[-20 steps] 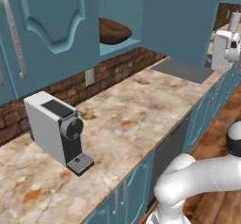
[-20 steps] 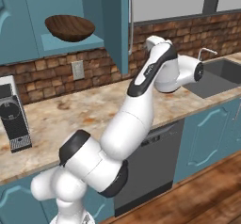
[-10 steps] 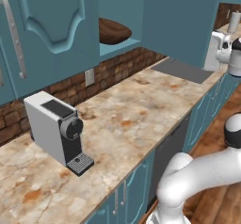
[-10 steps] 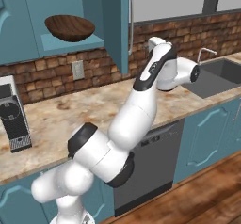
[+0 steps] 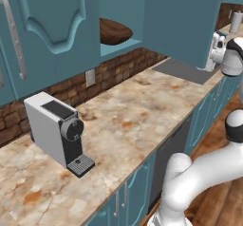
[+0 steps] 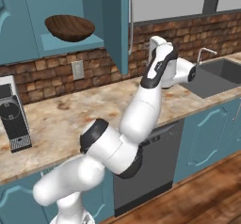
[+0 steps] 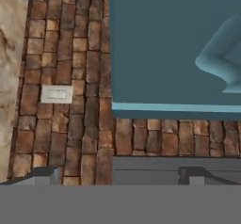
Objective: Pick the mug and place it in the sink. Pick the bowl and place it in the open cabinet and then close the cabinet.
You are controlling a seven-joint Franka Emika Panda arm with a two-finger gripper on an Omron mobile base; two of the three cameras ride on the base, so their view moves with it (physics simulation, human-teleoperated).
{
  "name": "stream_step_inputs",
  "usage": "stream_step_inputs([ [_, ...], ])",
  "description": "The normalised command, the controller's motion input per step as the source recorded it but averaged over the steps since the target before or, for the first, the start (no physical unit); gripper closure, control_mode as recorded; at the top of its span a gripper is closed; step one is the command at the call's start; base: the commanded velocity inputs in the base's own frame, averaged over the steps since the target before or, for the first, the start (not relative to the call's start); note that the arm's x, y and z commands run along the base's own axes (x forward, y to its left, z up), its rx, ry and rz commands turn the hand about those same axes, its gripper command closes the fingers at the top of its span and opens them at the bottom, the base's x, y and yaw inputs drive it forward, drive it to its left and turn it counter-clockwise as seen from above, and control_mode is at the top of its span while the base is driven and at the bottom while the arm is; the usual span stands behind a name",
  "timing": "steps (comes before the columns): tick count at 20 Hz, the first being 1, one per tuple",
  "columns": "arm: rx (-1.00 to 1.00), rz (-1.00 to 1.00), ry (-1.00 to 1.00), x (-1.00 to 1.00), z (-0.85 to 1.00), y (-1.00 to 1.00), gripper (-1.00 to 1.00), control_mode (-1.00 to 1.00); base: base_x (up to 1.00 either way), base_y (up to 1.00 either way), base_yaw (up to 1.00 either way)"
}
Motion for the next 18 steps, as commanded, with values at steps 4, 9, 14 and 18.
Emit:
stream_step_inputs([
  [4, 0.09, 0.07, 0.0, 0.02, 0.0, 0.07, -1.0, -1.0, 0.0, 0.0, 0.0],
  [9, 0.08, 0.07, 0.0, -0.02, 0.0, 0.25, -1.0, -1.0, 0.0, 0.0, 0.0],
  [14, 0.02, 0.05, 0.0, -0.02, 0.0, 0.44, -1.0, -1.0, 0.0, 0.0, 0.0],
  [18, 0.01, 0.05, 0.0, -0.17, 0.0, 0.39, -1.0, -1.0, 0.0, 0.0, 0.0],
])
